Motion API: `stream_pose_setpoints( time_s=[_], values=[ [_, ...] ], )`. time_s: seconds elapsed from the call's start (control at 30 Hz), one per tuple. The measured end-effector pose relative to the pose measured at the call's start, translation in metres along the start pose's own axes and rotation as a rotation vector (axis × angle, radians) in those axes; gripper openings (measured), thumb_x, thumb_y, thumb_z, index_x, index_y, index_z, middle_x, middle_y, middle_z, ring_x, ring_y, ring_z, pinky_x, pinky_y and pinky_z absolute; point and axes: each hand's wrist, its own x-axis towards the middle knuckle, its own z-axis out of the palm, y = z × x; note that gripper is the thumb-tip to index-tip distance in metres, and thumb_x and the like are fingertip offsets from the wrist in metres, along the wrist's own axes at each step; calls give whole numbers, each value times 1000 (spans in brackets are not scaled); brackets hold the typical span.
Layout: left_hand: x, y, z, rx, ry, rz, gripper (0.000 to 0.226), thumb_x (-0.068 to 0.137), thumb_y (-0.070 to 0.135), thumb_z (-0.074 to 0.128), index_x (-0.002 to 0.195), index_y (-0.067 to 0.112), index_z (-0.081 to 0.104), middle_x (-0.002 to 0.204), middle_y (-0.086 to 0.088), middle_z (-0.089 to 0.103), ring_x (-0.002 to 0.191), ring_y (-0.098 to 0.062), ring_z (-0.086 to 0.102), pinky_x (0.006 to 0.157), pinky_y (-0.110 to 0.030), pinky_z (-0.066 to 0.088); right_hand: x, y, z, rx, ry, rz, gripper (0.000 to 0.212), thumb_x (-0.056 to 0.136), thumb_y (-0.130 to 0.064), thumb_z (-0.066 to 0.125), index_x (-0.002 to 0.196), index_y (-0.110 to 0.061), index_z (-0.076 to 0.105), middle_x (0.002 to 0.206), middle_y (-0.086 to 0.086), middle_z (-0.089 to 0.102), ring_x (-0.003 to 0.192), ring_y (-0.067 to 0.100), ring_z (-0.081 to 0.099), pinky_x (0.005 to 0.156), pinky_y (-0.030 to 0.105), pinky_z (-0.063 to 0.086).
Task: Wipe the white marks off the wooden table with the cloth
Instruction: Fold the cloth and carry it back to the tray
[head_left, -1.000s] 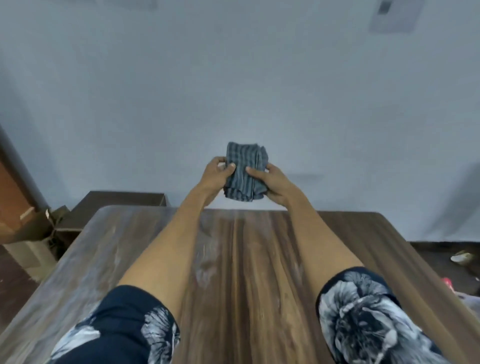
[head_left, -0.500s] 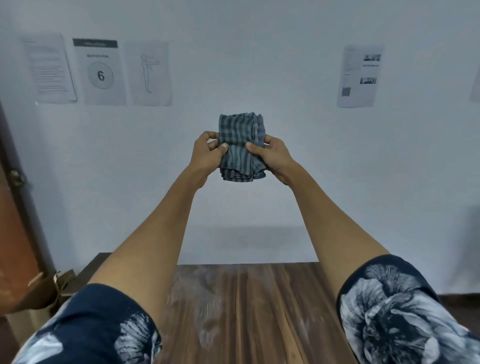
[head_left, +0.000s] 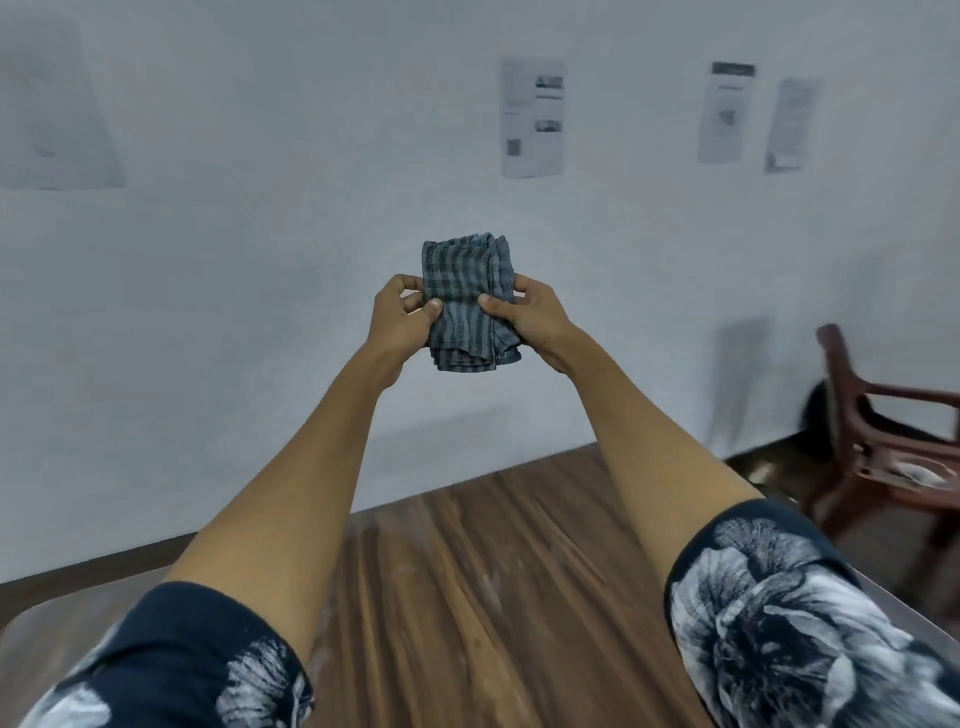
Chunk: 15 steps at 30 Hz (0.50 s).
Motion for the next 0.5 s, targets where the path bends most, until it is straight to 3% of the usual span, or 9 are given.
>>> stream_pose_setpoints(
  time_s=[0.23,0.37,0.5],
  values=[
    [-32,-38,190,-91,-273,-102,20,92,2,52,86,20,46,93,-2,65,77,-13,64,51,-24,53,-78,12,-185,-95,241,73,33,84,-9,68,116,-5,59,100,12,68,87,19,68,71,25,59],
    [-65,-59,313,-139,-383,-169,20,92,2,52,86,20,46,99,-7,64,77,-13,63,55,-26,54,-130,18,-297,-177,372,122,21,83,-8,69,103,-14,63,97,12,69,82,16,69,67,23,58],
    [-104,-80,429,-166,-485,-249,20,92,2,50,86,20,45,101,-9,63,77,-13,63,57,-29,54,-183,24,-403,-253,481,211,30,85,-7,67,114,-7,60,108,20,66,91,24,67,78,31,56]
  ],
)
